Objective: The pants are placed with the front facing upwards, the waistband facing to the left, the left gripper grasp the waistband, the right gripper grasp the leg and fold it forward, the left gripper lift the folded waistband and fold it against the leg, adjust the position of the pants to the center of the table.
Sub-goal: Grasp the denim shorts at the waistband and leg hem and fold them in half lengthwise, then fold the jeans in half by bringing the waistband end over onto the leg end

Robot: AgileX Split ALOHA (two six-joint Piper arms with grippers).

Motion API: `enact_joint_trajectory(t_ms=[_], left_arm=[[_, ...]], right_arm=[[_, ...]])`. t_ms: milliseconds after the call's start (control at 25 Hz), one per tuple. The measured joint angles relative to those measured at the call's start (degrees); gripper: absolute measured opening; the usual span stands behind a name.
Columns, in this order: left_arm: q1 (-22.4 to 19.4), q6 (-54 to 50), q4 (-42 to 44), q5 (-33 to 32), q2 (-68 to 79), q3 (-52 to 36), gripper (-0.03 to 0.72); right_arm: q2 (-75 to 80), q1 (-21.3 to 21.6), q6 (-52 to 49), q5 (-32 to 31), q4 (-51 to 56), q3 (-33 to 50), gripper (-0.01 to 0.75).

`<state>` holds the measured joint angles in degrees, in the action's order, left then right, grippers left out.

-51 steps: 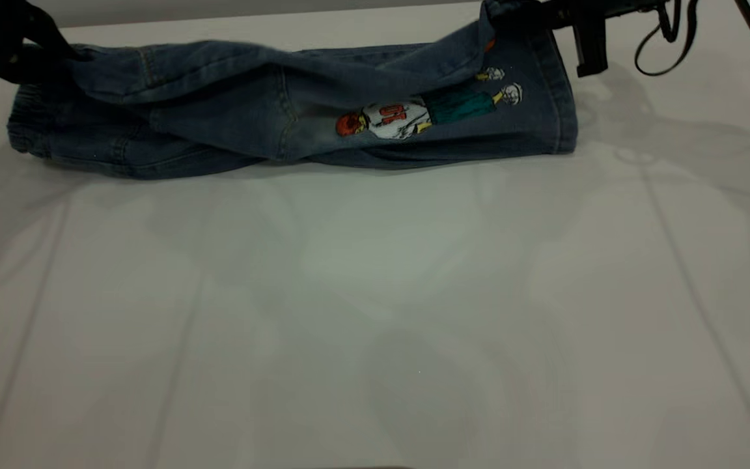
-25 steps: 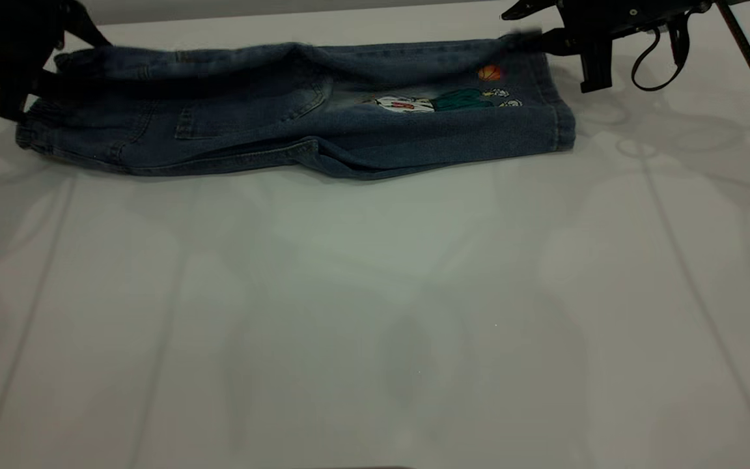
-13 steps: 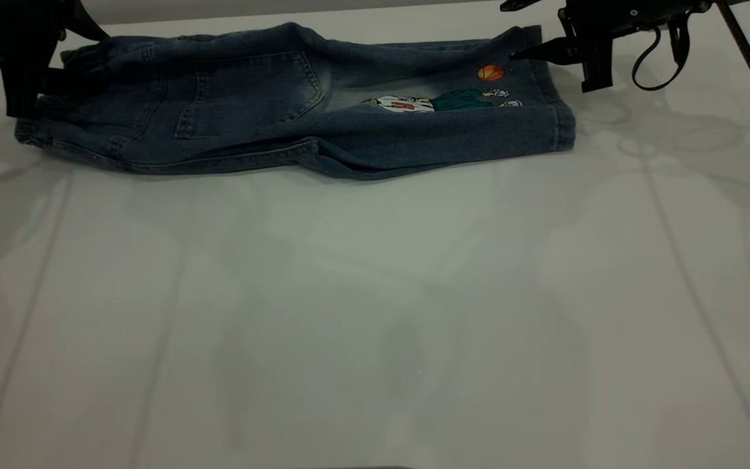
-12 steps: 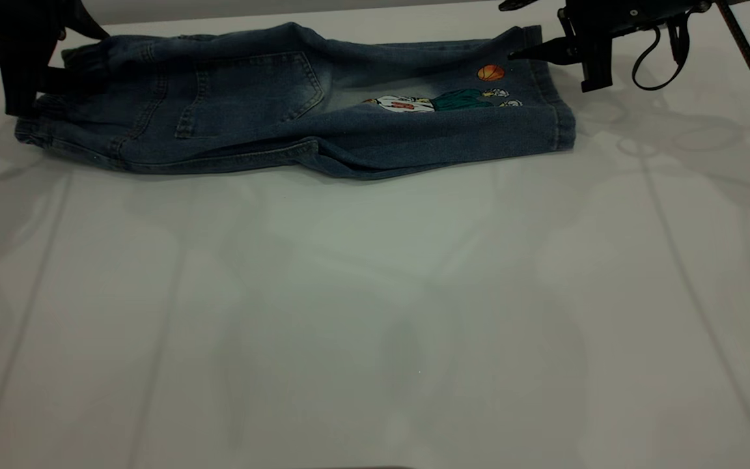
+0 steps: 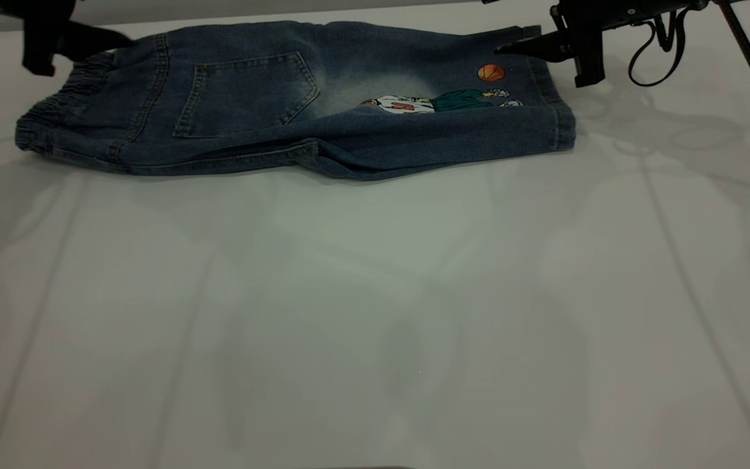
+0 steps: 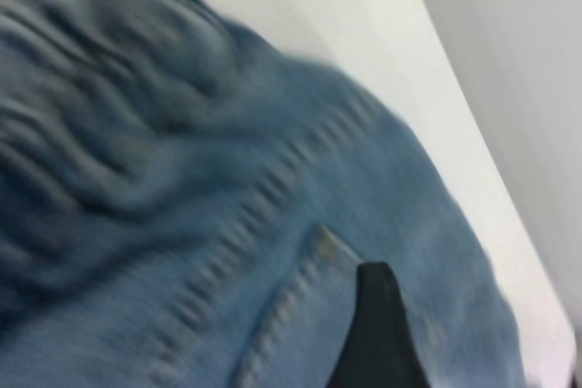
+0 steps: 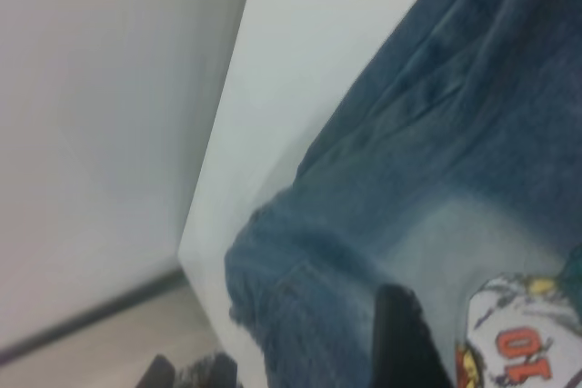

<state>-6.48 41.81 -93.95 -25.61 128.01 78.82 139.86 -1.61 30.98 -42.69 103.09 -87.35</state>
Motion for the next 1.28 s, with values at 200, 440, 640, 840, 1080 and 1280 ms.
enact_joint_trajectory(t_ms=[200,440,640,840,1080,1280], left_arm=[[0.0,3.0,12.8,-7.1,-1.6,0.0,0.483],[-1.2,-10.0,41.4,-12.1,-6.8,0.0,0.484],[-4.1,-24.7,61.5,-17.6,-10.3,0.0,0.49],[-7.6,-28.2,64.9,-17.9,-10.3,0.1,0.519],[-9.0,-30.1,65.9,-17.4,-7.8,0.1,0.555],[-9.1,-30.5,65.5,-14.4,-4.4,0.1,0.568]], right_arm=[[0.0,0.1,9.9,-6.3,-0.2,0.0,0.371],[0.0,0.1,14.6,-9.1,-0.3,0.0,0.43],[0.0,0.1,15.6,-9.2,-0.3,0.0,0.435],[0.0,0.1,16.4,-9.2,-0.4,0.0,0.435],[0.0,0.1,16.3,-9.2,-0.5,0.0,0.435],[0.0,0.1,16.3,-9.2,-0.5,0.0,0.435]])
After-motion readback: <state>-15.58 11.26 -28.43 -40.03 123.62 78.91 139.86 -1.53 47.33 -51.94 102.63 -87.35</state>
